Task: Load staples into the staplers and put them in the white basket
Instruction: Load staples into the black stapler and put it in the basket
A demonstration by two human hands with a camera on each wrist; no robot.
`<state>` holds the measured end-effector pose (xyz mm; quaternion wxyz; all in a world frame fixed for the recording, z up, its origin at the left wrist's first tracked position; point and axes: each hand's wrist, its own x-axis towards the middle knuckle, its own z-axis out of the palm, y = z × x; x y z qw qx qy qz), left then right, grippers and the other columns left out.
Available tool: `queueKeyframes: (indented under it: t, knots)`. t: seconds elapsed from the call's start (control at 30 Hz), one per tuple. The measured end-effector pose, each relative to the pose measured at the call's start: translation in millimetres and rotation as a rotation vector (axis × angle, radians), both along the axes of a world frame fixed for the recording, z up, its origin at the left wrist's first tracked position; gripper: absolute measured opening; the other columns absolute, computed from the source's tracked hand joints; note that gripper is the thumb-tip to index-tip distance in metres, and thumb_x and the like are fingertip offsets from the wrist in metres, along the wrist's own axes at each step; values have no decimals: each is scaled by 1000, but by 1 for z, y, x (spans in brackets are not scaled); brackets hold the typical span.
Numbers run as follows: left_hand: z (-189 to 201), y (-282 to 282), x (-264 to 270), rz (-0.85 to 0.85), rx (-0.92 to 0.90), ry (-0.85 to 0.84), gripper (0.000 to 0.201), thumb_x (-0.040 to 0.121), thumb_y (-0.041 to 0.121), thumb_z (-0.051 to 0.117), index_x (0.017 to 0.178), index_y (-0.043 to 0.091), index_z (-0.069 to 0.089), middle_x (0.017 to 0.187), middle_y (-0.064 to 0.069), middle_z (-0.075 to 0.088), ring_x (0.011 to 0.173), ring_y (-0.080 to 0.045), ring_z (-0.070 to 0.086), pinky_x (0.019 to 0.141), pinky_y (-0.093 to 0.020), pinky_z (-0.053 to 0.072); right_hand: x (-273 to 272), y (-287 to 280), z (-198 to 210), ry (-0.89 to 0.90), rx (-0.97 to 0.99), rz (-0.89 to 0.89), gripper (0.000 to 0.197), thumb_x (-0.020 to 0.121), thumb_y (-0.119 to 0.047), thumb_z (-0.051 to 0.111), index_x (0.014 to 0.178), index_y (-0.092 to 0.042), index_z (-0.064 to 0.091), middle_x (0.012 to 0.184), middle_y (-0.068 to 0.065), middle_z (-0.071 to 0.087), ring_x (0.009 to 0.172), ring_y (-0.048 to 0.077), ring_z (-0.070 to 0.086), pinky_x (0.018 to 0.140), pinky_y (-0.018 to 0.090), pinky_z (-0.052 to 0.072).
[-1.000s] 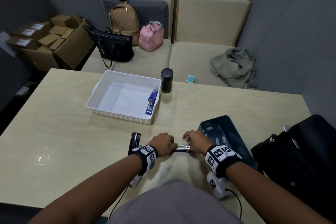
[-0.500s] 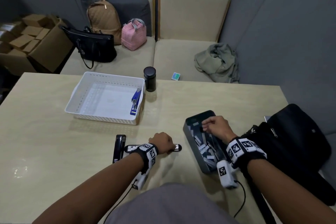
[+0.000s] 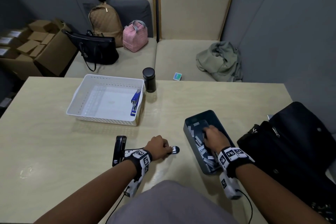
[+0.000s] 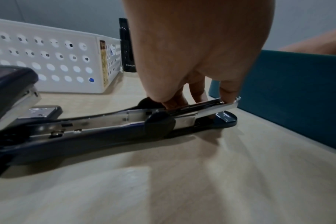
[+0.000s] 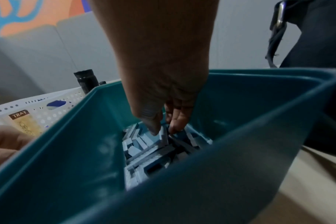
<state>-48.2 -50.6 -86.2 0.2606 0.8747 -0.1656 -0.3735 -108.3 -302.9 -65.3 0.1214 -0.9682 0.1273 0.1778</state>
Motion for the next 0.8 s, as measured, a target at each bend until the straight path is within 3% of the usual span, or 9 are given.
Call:
queueKeyframes:
  t: [0.13, 0.27, 0.4, 0.5, 0.6, 0.7, 0.8]
  knots:
    - [2, -1, -1, -41, 15, -29, 27, 72, 47, 61, 65, 22, 67, 75, -6, 70, 78, -25, 65, 71, -38, 55, 3, 8, -3, 34, -80, -2, 29, 89, -19, 59, 117, -11, 56, 121, 13, 56, 99, 35, 63, 76, 40, 52]
    - [1, -1, 0, -67, 18, -33, 30, 73, 47, 60, 68, 20, 69, 76, -7, 69, 79, -26, 65, 72, -38, 55, 4, 15, -4, 30, -82, -45, 19, 88, -11, 56, 107, -8, 54, 106, 15, 67, 95, 35, 65, 73, 39, 53]
    - [-3, 0, 2, -72, 10, -36, 32, 73, 48, 60, 69, 19, 71, 77, -7, 70, 78, -24, 65, 72, -37, 55, 6, 13, -4, 60, 46, -103, 16, 87, -6, 55, 103, -3, 57, 107, 18, 64, 94, 36, 64, 72, 37, 50]
    - [-6, 1, 3, -80, 5, -43, 32, 73, 49, 60, 67, 20, 71, 76, -7, 69, 77, -25, 65, 72, -39, 56, 5, 8, -6, 28, 152, -138, 14, 86, -1, 54, 95, -9, 62, 107, 14, 62, 92, 32, 64, 75, 35, 51]
    - [-8, 1, 3, -82, -3, -51, 28, 75, 47, 61, 63, 23, 67, 72, -5, 66, 72, -22, 61, 71, -38, 55, 3, 2, -4, -55, 279, -188, 21, 84, 4, 56, 82, -17, 57, 92, 9, 62, 83, 25, 62, 74, 31, 50]
    - [-9, 2, 3, -86, 0, -61, 27, 77, 47, 61, 66, 23, 67, 71, -2, 61, 72, -21, 58, 72, -37, 53, 0, -3, -2, -133, 413, -236, 28, 83, 11, 49, 82, -16, 59, 73, 3, 62, 72, 20, 60, 68, 27, 49]
    - [-10, 2, 3, -87, 0, -58, 31, 76, 48, 60, 68, 20, 69, 75, -5, 63, 76, -22, 60, 72, -38, 54, -2, -3, 1, -148, 487, -260, 26, 85, 8, 53, 85, -17, 62, 71, 0, 59, 67, 15, 56, 62, 18, 46]
